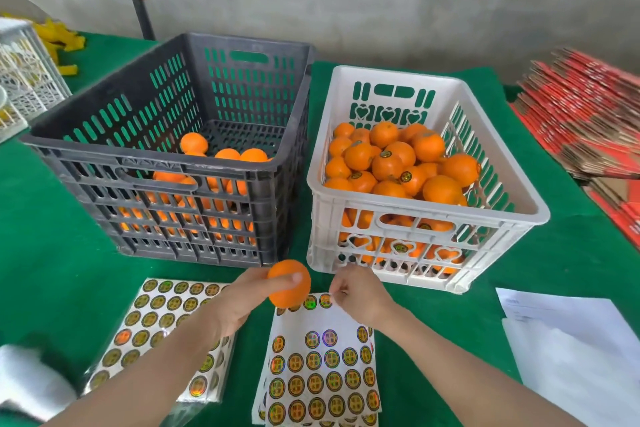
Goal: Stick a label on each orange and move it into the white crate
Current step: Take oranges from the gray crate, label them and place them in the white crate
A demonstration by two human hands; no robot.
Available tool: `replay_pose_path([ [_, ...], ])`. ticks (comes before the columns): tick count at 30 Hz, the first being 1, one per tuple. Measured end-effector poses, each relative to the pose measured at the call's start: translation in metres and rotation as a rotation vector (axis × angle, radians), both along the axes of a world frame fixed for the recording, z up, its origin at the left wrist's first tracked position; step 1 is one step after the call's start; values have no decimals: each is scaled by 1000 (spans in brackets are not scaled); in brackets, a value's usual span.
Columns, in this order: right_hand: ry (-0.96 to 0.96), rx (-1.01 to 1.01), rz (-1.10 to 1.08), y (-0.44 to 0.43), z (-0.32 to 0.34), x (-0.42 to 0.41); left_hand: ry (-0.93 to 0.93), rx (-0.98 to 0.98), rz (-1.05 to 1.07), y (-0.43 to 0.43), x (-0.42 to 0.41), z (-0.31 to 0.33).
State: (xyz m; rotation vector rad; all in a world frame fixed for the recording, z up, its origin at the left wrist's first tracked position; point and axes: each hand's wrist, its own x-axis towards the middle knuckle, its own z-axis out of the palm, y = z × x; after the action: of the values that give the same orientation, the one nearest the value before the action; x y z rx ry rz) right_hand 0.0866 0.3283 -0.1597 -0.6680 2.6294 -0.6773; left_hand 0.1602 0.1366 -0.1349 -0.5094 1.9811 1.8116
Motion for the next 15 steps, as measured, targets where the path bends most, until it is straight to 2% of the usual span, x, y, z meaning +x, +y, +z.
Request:
replay_pose_path([
  [3,-78,-126,-11,1,13,-3,42,5,-148,-1,-5,3],
  [7,-48,-240,-11,-3,24,-5,63,-52,-344,4,-18,16],
  [9,56,-279,-30,-3,27,0,57,-57,-316,6,-24,19],
  [12,411,-381,-42,3,25,18,37,115,-186,2,-26,15],
  [13,462,-399,-35,5,23,25,31,198,-141,0,-26,13],
  [15,433,-371,-29,6,16,38,4,362,-74,-4,-24,7],
])
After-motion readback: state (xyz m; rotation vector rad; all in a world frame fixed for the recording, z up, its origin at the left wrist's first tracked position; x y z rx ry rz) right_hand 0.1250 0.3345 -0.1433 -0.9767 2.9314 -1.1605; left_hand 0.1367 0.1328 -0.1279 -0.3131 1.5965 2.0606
